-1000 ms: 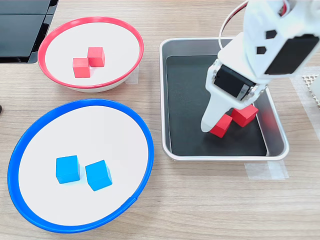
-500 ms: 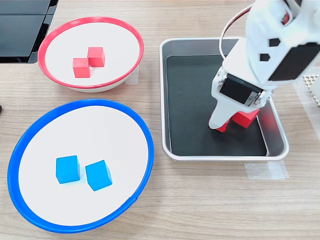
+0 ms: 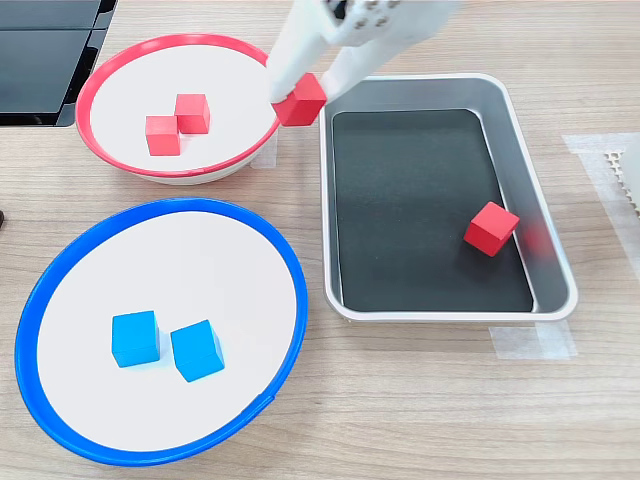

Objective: Resolve any anomalies and move all blocks to matching dishes

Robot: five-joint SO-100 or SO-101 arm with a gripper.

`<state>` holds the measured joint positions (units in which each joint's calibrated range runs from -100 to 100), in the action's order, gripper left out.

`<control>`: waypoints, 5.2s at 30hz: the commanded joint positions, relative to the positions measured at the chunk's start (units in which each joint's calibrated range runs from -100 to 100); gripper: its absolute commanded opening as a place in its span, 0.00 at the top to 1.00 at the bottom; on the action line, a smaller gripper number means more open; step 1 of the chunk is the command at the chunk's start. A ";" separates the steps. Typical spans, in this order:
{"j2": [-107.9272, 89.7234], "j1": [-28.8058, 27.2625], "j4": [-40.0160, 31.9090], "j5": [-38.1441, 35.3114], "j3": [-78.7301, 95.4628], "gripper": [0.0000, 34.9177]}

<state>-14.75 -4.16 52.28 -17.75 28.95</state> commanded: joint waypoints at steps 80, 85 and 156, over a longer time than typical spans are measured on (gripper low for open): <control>-9.43 9.85 8.67 -10.45 23.26 0.99; -1.93 4.77 5.04 -2.93 1.69 0.99; -84.31 1.57 -4.86 18.85 71.05 0.99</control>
<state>-98.81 -2.92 47.15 1.39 100.00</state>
